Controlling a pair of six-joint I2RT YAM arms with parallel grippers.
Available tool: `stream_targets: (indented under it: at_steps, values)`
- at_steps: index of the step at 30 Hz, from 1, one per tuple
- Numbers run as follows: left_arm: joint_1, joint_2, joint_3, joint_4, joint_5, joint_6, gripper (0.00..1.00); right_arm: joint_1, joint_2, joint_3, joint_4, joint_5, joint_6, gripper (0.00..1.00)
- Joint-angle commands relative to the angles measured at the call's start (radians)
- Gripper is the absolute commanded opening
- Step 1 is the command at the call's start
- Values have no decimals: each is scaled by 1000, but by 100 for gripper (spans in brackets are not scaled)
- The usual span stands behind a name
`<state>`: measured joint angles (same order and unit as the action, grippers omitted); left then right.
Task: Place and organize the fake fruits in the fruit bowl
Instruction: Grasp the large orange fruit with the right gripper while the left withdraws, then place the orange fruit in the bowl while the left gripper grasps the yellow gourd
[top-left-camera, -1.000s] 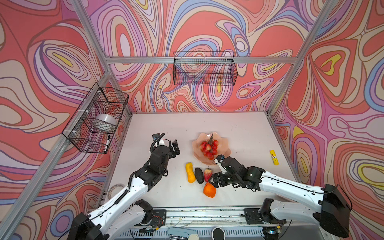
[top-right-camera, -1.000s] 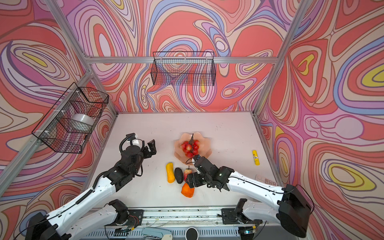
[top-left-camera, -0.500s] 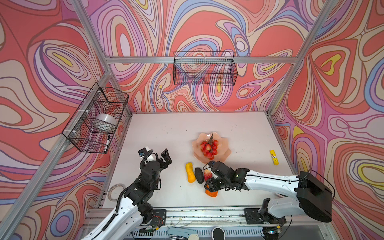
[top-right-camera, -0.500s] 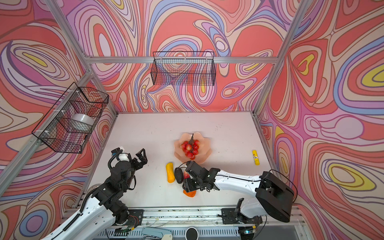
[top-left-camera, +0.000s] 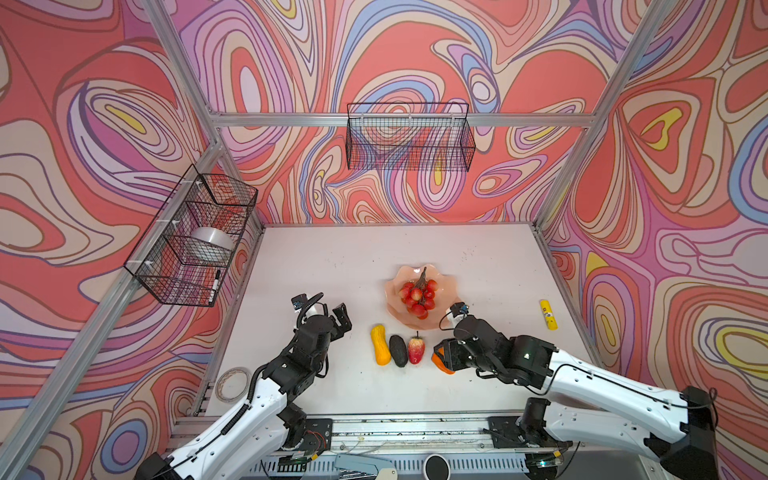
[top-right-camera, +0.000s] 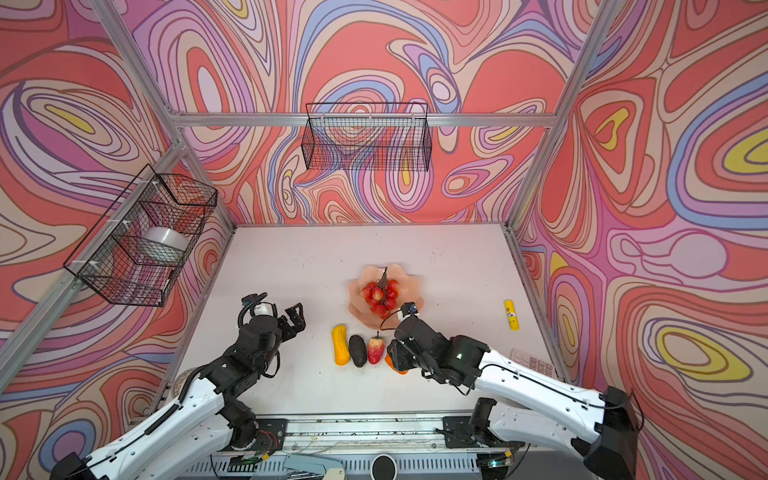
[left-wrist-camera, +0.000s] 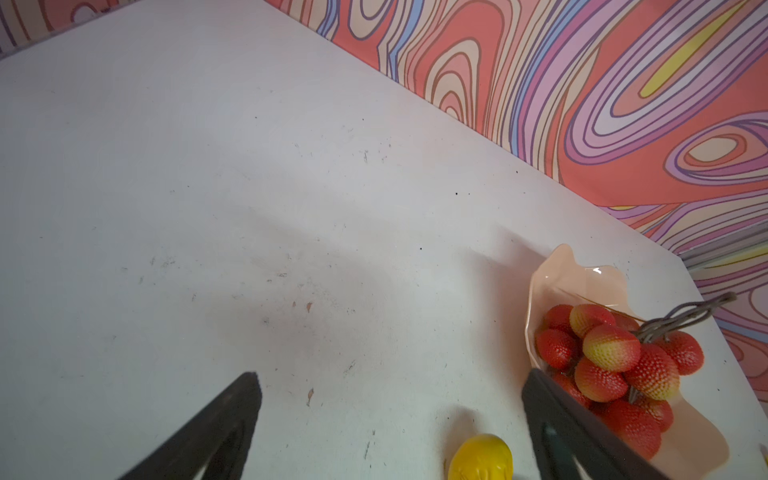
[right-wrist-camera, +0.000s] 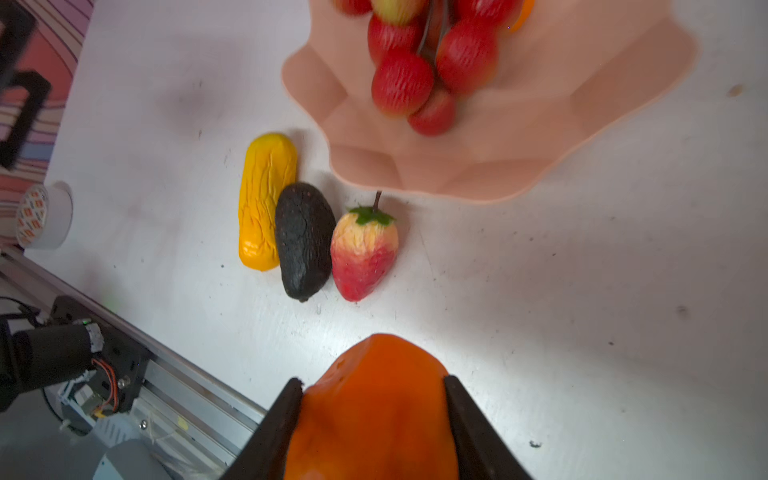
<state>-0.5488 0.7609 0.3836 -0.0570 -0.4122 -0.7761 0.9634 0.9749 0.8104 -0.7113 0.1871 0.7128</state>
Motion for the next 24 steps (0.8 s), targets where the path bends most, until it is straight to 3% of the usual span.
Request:
stream_targets:
  at_steps: [1,5,11,17,24]
  values:
    - [6,24,25,10,61,-36,97,-93,25,67,-52,133,-30,32]
    - [6,35,25,4,135,-35,95,-282,101,73,130,51,-80,31]
    - [4,83,12,49,286,-29,92,-439,283,92,361,-32,-135,30]
    - [-25,212,11,150,400,-46,90,-511,437,112,493,-94,-166,31]
    - [-131,364,49,203,369,-61,90,-519,573,134,571,-148,-165,33]
